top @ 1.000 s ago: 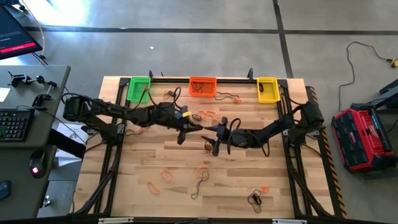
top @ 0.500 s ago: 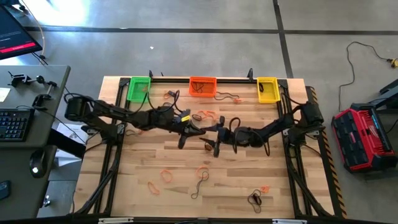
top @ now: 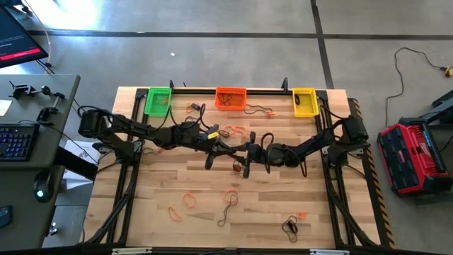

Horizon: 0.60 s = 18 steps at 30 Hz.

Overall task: Sort rubber bands into baskets
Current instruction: Put the middle left black rubber band into the yellow bin

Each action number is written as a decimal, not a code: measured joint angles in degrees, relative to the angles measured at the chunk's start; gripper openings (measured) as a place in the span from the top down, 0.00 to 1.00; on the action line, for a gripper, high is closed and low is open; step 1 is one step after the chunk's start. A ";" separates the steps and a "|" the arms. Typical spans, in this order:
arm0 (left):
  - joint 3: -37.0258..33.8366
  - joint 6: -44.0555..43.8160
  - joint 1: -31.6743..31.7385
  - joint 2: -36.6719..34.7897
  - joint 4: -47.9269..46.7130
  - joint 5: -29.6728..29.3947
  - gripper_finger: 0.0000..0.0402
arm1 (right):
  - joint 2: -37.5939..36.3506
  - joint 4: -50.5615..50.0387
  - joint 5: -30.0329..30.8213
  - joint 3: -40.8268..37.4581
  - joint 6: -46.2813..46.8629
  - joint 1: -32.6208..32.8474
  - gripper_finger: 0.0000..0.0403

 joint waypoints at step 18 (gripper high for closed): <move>-0.02 7.88 0.00 -4.65 -6.10 -0.75 0.72 | -0.10 -0.69 1.08 0.07 0.25 0.04 0.99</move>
